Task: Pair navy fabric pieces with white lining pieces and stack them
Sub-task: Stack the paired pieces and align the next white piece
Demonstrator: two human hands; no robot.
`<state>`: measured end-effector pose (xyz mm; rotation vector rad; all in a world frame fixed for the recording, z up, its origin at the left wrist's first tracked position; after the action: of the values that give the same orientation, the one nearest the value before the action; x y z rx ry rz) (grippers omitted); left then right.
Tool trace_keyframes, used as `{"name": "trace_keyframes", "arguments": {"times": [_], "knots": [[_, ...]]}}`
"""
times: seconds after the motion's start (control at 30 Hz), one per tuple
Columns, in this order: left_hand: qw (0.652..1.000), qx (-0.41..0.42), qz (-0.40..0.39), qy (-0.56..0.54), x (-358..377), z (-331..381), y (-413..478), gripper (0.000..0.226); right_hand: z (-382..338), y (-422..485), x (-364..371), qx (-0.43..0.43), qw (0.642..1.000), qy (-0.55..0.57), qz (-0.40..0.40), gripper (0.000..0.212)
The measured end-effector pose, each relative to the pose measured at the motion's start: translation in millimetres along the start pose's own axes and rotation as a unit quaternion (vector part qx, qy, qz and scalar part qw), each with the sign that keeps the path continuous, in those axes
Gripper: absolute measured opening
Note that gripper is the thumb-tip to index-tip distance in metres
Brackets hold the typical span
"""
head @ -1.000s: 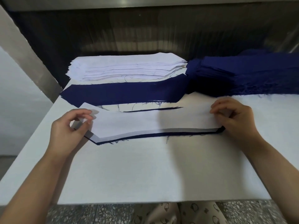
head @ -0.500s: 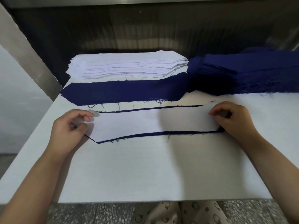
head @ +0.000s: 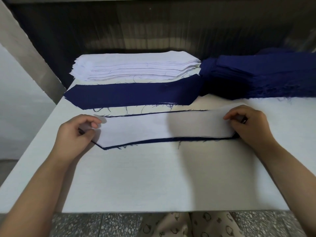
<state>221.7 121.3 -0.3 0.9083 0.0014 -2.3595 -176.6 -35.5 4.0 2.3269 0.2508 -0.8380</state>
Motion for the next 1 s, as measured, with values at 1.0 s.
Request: {"name": "trace_keyframes", "arguments": {"times": [1.0], "knots": [[0.999, -0.033, 0.017, 0.036, -1.4, 0.5, -0.7, 0.031, 0.7, -0.2, -0.3, 0.056, 0.998, -0.016, -0.018, 0.027]]}}
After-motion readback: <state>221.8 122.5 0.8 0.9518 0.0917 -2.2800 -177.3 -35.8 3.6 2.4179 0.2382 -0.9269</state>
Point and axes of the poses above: each hand's wrist, its own y-axis towards the middle knuckle, its own x-axis out of the palm, z = x × y, the point moved 5 cm from there along y, towards the middle knuckle, and after that the axes turned 11 degrees about -x, right-handed, at the moved point
